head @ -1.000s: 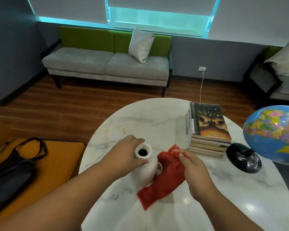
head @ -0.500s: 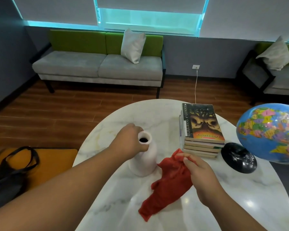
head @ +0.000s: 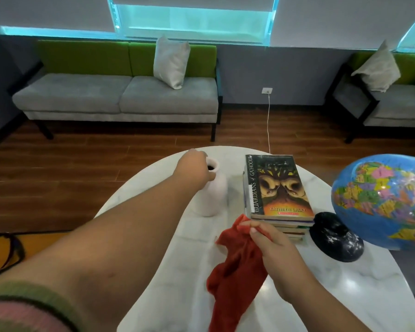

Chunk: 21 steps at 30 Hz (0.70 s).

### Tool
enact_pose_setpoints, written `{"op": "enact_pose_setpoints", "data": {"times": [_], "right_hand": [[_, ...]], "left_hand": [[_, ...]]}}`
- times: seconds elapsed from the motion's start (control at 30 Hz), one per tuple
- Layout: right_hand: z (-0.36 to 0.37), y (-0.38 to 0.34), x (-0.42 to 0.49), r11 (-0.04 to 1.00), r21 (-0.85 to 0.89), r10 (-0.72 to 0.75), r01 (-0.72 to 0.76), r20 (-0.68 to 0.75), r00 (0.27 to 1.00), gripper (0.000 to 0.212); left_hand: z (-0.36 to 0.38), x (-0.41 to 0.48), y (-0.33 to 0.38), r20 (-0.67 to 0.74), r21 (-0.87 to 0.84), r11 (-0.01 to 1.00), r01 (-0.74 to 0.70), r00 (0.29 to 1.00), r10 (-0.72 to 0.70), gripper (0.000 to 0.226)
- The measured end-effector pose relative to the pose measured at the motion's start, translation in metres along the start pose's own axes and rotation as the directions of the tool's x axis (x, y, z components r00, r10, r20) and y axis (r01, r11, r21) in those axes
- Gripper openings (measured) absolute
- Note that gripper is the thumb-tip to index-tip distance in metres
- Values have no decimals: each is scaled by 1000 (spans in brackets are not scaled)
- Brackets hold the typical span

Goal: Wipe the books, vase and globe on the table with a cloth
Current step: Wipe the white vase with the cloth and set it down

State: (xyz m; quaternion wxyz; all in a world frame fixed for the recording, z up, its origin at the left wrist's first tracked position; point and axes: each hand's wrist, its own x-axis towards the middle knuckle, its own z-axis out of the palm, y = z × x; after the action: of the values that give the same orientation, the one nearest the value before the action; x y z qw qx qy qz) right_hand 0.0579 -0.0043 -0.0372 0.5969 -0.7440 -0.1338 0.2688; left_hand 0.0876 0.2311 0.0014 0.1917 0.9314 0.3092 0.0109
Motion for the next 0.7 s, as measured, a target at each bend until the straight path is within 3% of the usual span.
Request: {"op": "enact_pose_setpoints", "data": {"times": [0.2,0.5,0.57,0.63,0.7], "right_hand": [[2,5,13,1000,15,-5,5,4,1000,27],[-1,13,16,999,17,34,-34,-17,999,26],[-1,15,14,999,14,48,-48,-33,998,26],[-2,16,10,998,8,58,-58,-37,998,26],[-3,16,4,994,37,105,-104,-22,994,25]], "left_hand": [[-2,43,13,-23,158,987,17,1000,-13,37],[9,67,19,-53,203,978,45,998,-34,43],[10,63,15,-50,104,994,36,998,-31,48],[13,50,8,-27,-151,988,40,999,-45,56],[23,26,-3,-23,-400,914,65,996,-81,67]]}}
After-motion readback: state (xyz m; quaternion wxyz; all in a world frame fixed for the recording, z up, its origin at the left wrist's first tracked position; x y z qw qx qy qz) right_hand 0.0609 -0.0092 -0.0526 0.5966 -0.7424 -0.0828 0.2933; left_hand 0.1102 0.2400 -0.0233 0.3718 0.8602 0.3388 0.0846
